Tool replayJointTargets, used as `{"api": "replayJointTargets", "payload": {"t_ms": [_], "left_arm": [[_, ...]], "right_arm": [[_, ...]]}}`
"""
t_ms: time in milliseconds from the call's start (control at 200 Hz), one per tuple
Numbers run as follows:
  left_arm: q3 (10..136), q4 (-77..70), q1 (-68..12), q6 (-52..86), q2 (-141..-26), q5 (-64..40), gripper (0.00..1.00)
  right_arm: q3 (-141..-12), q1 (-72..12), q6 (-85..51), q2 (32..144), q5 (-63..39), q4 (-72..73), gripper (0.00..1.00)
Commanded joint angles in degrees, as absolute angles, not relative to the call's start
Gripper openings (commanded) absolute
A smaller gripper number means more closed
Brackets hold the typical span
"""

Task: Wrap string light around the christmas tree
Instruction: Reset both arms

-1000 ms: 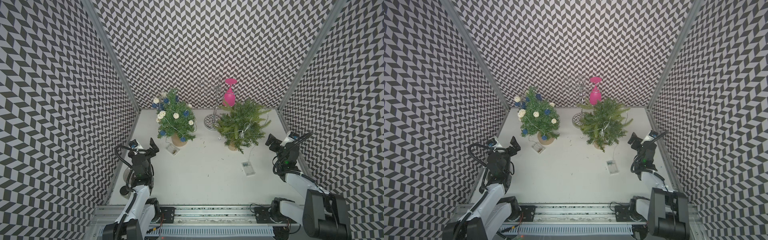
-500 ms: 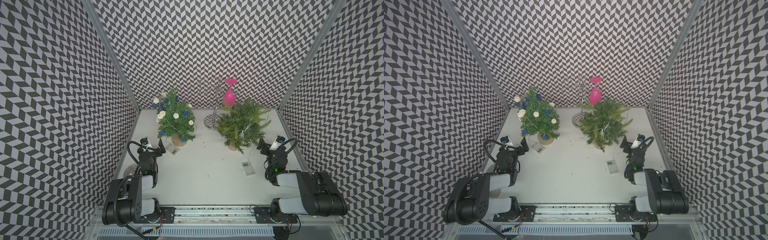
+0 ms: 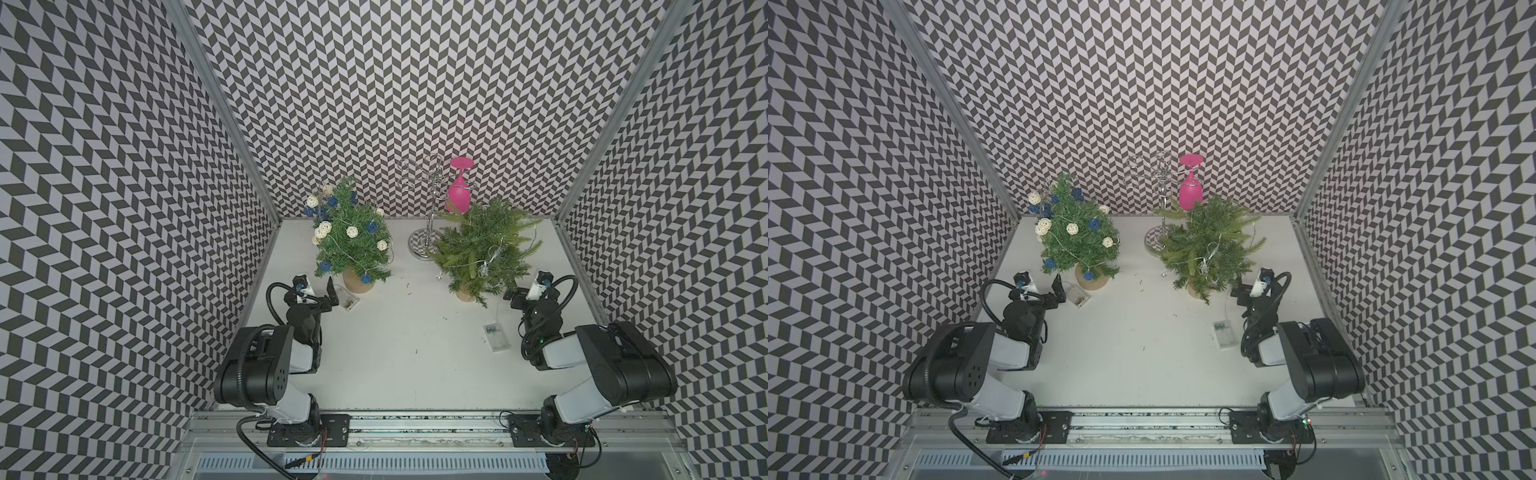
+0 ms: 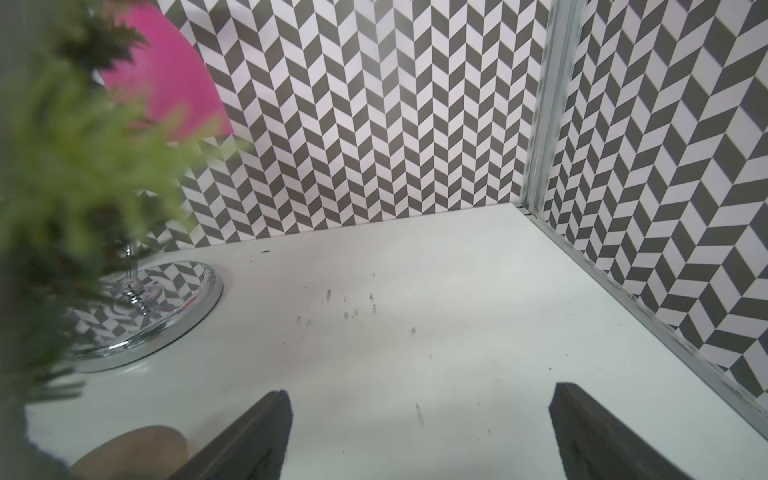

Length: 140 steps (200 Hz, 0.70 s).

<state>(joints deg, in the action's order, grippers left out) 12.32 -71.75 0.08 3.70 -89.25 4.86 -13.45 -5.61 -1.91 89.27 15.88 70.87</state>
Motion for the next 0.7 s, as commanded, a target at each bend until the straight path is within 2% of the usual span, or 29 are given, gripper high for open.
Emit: {"api": "replayJointTargets", "payload": {"t_ms": [0,40,125,195,275,696], "left_arm": [[13.8,-74.4,-1.6,0.9,-89.9,8.6,0.99],[13.4,-77.0,-1.7,0.7,-90.4,8.8,0.99],[14.7,-70.4,-1.7,1.4,-88.4,8.7,0.99],[13.6,-75.3,-1.7,0.9,-89.7,8.8,0.99],[14.5,-71.3,-1.7,1.2,-88.5,8.8,0.99],[14.2,-73.0,-1.7,1.0,-89.1,8.8,0.99]], "right_arm": [[-13.7,-5.7,-1.0,89.1,18.0,75.7,0.99],[-13.2,-5.7,-0.7,89.5,17.9,77.5,0.99],[-11.4,-5.7,-0.3,90.6,17.9,81.1,0.99],[-11.7,-5.8,-0.4,90.2,17.9,80.0,0.99],[-11.6,-5.8,-0.4,90.3,18.0,80.2,0.99],[-12.1,-5.6,-0.6,90.4,17.7,79.4,0.99]]}}
